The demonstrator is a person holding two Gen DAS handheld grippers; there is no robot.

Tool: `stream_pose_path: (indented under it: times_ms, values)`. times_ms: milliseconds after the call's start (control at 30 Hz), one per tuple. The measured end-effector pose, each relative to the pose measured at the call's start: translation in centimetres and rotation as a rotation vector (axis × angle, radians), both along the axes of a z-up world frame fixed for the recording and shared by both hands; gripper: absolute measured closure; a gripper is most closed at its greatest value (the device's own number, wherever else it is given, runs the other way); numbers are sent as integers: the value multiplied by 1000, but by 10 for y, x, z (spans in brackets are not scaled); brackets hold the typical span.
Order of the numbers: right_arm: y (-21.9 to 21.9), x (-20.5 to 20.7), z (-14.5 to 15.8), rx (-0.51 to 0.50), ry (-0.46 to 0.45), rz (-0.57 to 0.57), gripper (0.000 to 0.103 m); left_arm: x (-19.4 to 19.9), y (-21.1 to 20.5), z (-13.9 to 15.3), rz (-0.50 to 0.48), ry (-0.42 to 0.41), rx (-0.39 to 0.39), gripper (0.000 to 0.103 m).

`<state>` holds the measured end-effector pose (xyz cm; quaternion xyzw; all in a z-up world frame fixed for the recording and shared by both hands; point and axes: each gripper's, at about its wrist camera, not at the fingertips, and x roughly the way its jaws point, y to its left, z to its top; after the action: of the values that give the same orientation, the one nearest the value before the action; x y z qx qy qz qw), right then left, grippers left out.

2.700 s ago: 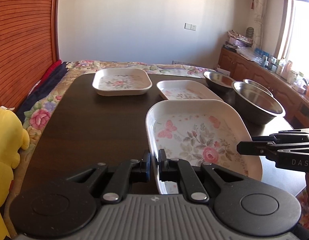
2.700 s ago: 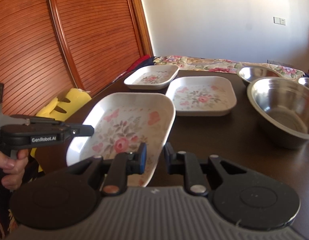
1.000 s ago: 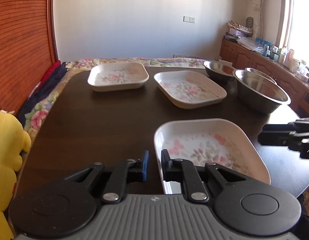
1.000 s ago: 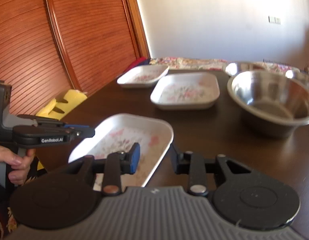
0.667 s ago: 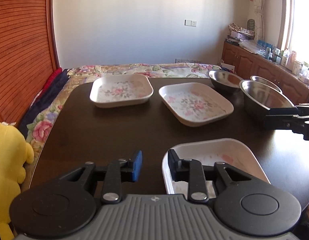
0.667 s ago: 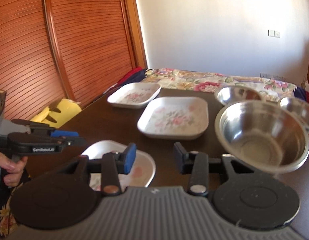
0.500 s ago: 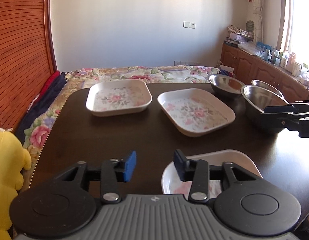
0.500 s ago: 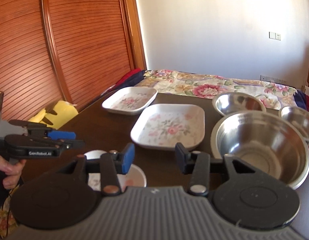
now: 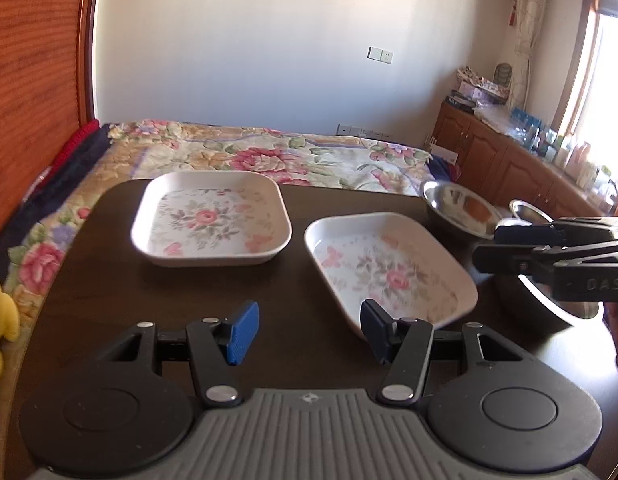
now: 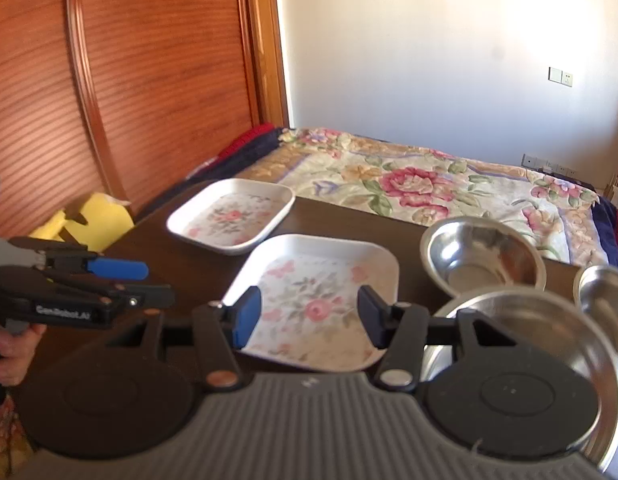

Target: Organize plates and bowls

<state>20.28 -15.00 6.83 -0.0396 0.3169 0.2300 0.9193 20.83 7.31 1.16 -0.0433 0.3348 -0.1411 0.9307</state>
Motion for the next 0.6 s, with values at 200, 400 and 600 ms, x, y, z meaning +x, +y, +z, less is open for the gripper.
stream_pose_path:
  times_ms: [200,400,600]
  values:
    - [1,34,-5,-66,61,-8,49,24,-10,0,-9,17,-28,45]
    - [3,59,-11,-104,125,-13,49,44,-18,-5,-15,48,-37,58]
    - [3,75,-17,-136,190,-14,49,56,-23,-13,-13,75,-42,68]
